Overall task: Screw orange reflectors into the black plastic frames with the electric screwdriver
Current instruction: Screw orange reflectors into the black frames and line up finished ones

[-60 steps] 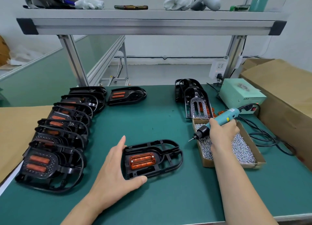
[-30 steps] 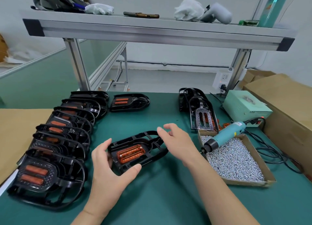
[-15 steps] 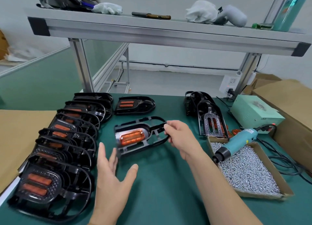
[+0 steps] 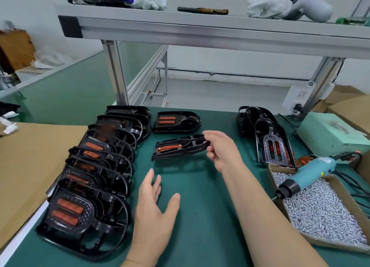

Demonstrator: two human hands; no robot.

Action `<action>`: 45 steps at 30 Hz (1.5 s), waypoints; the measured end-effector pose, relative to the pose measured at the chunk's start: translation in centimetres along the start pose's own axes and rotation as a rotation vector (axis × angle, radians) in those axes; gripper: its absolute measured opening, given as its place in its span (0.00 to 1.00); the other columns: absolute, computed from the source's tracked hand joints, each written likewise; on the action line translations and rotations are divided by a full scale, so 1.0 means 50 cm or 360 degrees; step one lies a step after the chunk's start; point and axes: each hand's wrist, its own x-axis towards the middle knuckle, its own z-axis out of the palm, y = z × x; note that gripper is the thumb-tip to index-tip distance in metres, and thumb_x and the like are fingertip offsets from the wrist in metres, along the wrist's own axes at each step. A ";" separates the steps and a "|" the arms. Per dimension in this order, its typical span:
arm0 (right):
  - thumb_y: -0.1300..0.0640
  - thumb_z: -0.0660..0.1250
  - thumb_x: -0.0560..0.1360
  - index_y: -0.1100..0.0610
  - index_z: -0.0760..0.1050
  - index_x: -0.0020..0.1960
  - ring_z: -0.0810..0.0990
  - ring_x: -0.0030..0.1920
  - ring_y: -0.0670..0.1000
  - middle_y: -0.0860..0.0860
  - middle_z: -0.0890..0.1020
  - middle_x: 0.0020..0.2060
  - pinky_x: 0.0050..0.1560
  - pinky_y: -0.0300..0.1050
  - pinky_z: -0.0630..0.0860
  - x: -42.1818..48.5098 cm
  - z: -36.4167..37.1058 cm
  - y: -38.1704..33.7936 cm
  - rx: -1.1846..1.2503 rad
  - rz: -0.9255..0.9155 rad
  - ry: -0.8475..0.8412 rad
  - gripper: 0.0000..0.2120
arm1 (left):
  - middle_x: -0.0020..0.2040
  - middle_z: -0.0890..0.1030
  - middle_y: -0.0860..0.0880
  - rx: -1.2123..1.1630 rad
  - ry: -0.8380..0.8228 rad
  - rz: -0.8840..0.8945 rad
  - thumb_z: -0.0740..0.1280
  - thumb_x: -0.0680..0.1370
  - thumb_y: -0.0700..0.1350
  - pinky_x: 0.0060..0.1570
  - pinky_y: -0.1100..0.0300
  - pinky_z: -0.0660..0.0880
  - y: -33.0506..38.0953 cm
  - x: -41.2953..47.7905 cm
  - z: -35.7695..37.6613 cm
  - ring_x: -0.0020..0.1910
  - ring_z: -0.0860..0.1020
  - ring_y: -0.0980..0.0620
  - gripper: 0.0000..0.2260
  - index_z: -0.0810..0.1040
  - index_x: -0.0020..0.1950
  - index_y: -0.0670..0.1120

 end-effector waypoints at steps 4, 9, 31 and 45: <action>0.67 0.61 0.77 0.63 0.82 0.51 0.71 0.22 0.44 0.55 0.81 0.37 0.21 0.34 0.67 -0.008 -0.013 -0.003 0.0175 0.0199 -0.0168 0.11 | 0.73 0.69 0.57 0.0009 -0.0029 -0.0033 0.73 0.76 0.40 0.67 0.64 0.65 0.002 -0.004 -0.002 0.70 0.70 0.65 0.33 0.62 0.72 0.63; 0.73 0.57 0.73 0.58 0.82 0.54 0.84 0.32 0.48 0.54 0.87 0.43 0.25 0.36 0.68 -0.023 -0.021 0.004 -0.0214 -0.0113 -0.0272 0.19 | 0.72 0.71 0.54 0.0062 -0.0017 -0.0020 0.71 0.76 0.37 0.67 0.67 0.65 0.001 -0.004 -0.004 0.69 0.71 0.64 0.31 0.63 0.71 0.61; 0.57 0.64 0.79 0.53 0.77 0.36 0.84 0.32 0.48 0.53 0.85 0.30 0.52 0.50 0.82 0.102 0.033 -0.017 -0.1264 -0.0429 0.0190 0.13 | 0.69 0.75 0.55 0.0072 -0.0004 -0.0005 0.70 0.76 0.33 0.64 0.67 0.67 -0.013 0.001 0.003 0.66 0.74 0.64 0.28 0.70 0.71 0.53; 0.40 0.69 0.75 0.53 0.61 0.75 0.59 0.74 0.67 0.58 0.61 0.74 0.69 0.66 0.63 0.066 -0.151 -0.126 -0.2296 -0.0438 0.0605 0.35 | 0.68 0.76 0.49 0.0064 0.0044 0.0045 0.70 0.74 0.30 0.68 0.56 0.67 -0.034 0.013 0.005 0.65 0.75 0.60 0.27 0.72 0.67 0.52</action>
